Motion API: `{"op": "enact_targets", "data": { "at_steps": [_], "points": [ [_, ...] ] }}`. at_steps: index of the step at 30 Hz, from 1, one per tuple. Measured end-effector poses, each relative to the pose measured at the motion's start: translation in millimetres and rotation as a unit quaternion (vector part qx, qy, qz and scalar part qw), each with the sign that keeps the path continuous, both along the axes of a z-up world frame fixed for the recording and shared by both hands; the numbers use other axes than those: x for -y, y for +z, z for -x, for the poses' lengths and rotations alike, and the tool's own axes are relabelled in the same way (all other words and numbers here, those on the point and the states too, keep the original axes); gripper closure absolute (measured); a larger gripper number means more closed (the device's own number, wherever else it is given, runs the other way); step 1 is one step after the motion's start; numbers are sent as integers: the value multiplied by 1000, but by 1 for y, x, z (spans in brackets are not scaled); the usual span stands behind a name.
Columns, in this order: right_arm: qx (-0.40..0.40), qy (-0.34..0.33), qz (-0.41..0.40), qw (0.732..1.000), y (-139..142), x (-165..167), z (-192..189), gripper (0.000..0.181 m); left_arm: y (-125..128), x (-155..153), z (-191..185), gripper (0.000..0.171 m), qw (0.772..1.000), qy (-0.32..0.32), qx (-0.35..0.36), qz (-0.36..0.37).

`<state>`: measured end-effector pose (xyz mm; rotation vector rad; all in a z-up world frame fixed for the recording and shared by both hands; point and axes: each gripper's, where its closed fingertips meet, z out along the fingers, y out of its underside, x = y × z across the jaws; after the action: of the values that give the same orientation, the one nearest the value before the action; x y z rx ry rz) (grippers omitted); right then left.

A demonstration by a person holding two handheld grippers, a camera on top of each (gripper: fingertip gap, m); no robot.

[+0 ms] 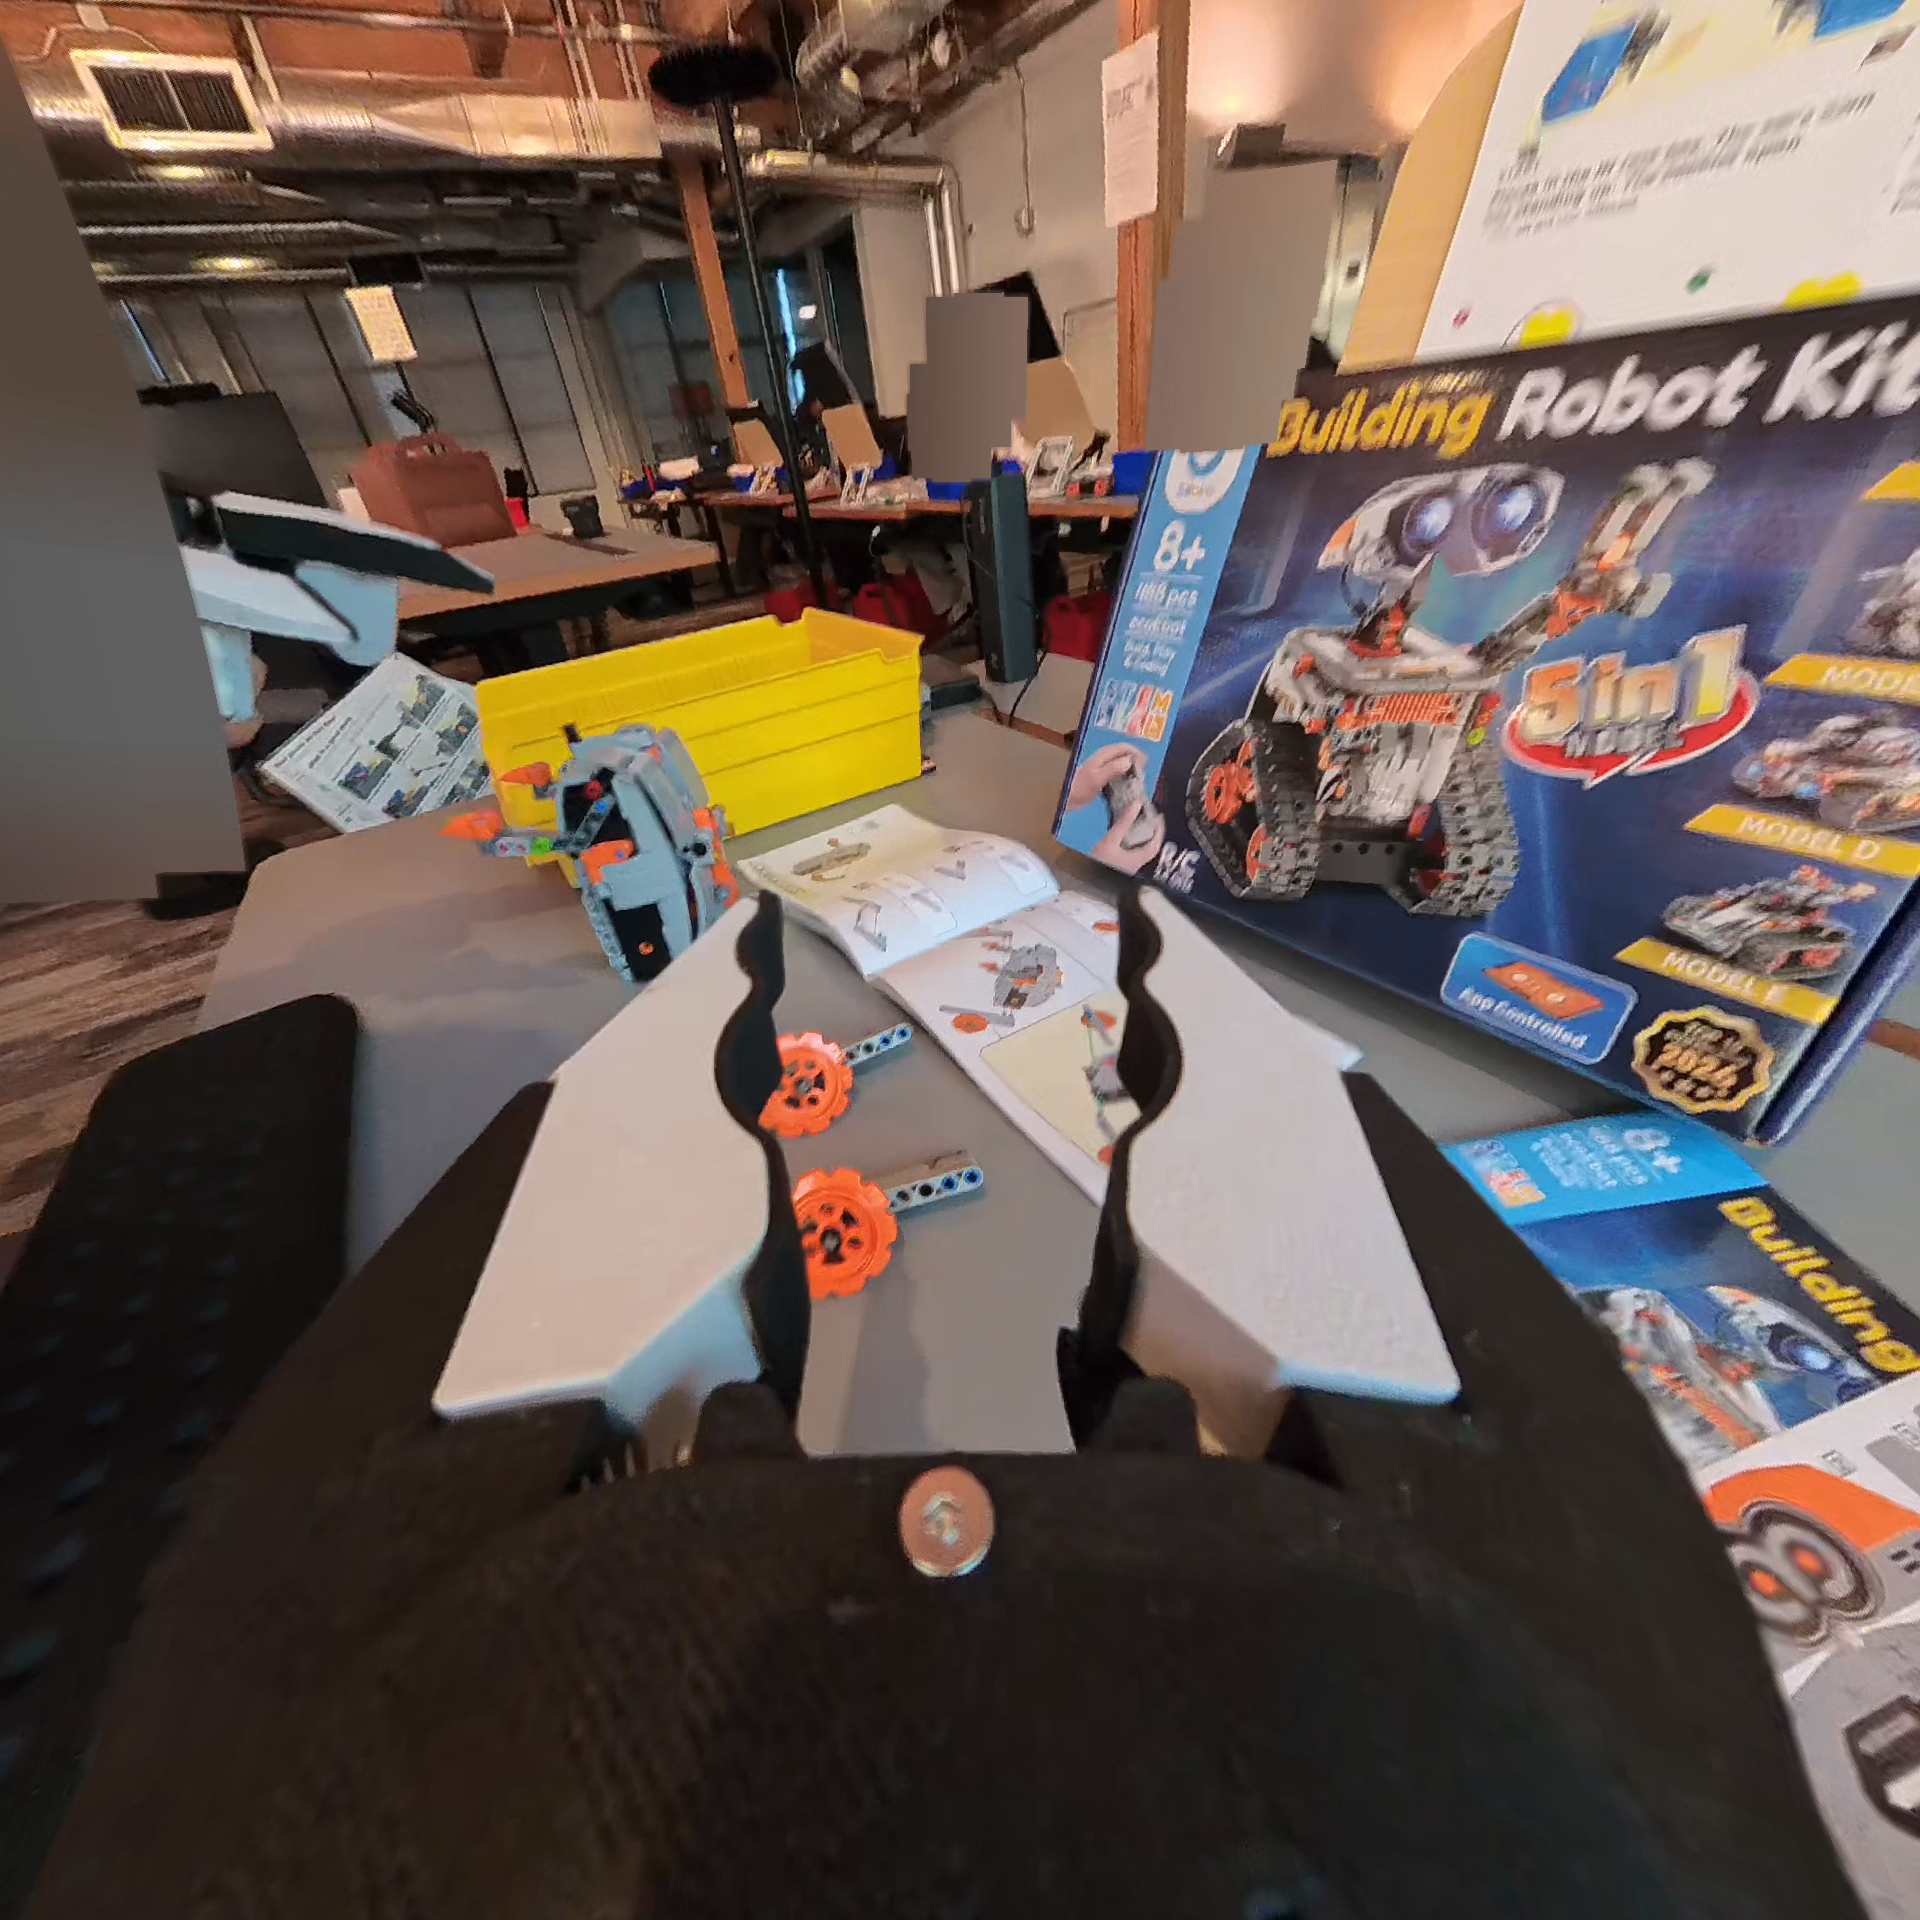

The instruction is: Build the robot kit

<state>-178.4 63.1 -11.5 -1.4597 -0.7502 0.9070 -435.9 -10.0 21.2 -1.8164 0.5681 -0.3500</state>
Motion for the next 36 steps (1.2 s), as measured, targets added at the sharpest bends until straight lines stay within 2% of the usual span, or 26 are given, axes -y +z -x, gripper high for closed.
{"op": "enact_targets", "data": {
  "at_steps": [5, 9, 10, 12, 14, 16, 20, 24, 31, 36],
  "points": [
    [-28, -5, -31, 999, 14, 3, -4, 137, 11, 4, -2, 85, 998, -22, 55, -9],
    [16, 16, -25, 999, 0, 9, 3, 153, 20, 9, -6, 82, 993, -49, 110, -8],
    [25, 29, -28, 999, -4, 12, 6, 151, 21, 10, -8, 80, 991, -57, 118, -6],
    [55, 54, -11, 997, -20, 15, 14, 133, 19, 15, -14, 70, 989, -78, 125, 4],
    [111, 68, 41, 991, -50, 14, 21, 118, 19, 19, -22, 66, 986, -99, 133, 9],
    [165, 75, 62, 981, -73, 15, 27, 114, 20, 22, -27, 66, 984, -111, 139, 7],
    [251, 88, 47, 963, -100, 22, 36, 120, 18, 25, -31, 79, 985, -121, 127, -2],
    [300, 99, 40, 948, -117, 28, 40, 122, 10, 25, -34, 84, 989, -118, 89, -4],
    [310, 114, 41, 943, -124, 35, 50, 126, -5, 23, -42, 89, 993, -116, 36, -1],
    [320, 112, 47, 940, -131, 34, 53, 132, -9, 21, -42, 89, 994, -110, 23, -1]
  ]
}}
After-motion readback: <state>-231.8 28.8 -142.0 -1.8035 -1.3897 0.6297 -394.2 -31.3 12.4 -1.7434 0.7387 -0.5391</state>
